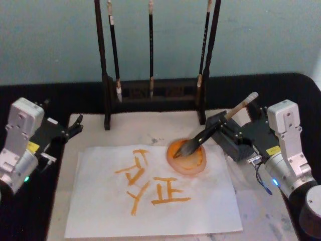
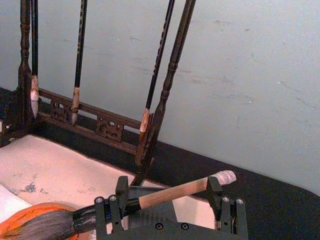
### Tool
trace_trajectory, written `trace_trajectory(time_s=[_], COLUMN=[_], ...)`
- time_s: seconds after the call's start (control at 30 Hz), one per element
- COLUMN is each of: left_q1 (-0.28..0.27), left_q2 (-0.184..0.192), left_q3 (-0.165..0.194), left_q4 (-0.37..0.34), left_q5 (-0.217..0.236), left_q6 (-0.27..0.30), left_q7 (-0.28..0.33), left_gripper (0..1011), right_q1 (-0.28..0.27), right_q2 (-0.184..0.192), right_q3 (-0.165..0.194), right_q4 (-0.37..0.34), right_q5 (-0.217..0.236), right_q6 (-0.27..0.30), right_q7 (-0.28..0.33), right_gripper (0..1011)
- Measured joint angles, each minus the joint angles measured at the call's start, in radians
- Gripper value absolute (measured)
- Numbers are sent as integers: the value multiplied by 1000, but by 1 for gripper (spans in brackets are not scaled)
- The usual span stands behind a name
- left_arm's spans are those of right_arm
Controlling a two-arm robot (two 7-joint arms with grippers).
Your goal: Pick up the brush from the inkstone, write on the paper, then place the brush back to its original position.
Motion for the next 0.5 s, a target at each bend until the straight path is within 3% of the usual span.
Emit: trace_trajectory(time_s=[0.5], left_q1=[0], left_q2=[0], left_q3=[0], left_q4=[0], left_q5=[0], left_q6=[0], left_q7=[0], left_gripper=[1010], right_q1=[0], right_q2=[0], right_q3=[0], right_q4=[0], right_q5=[0], right_q6=[0], right_q7=[0], right_gripper=[1000])
